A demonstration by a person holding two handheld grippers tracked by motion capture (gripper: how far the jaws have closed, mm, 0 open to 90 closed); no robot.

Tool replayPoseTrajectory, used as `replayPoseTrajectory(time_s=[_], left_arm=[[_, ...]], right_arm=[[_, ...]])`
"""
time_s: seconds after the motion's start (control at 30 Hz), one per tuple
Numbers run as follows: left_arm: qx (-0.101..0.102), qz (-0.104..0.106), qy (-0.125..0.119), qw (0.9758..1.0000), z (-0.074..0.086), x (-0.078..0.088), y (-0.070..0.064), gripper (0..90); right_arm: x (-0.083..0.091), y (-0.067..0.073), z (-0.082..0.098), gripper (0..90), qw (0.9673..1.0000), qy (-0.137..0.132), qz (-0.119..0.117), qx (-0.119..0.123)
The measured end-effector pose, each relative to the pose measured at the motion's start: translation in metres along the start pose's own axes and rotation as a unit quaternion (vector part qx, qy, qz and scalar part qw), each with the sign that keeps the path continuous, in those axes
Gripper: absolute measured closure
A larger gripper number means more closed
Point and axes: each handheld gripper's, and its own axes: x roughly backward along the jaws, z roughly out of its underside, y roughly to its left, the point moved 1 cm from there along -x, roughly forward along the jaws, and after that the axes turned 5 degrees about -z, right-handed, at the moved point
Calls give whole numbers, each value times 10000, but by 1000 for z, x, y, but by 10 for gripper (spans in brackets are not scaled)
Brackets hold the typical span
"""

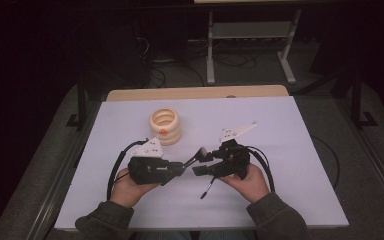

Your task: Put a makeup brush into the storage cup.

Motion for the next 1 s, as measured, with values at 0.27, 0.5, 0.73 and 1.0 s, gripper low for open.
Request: replayPoseTrajectory(time_s=[0.27,0.5,0.73,1.0], left_arm=[[-163,44,142,9998,3,-9,-6,787],[-182,47,190,9996,4,-12,-7,787],[-204,158,399,9989,3,-17,-7,779],[-249,223,847,9958,0,-26,-6,784]], right_arm=[[1,-5,1,725,9974,-235,-587,-355],[0,-8,2,761,9973,-175,-622,-357],[-1,-3,0,766,9985,14,-508,-195],[-2,4,-7,784,9987,417,-261,158]])
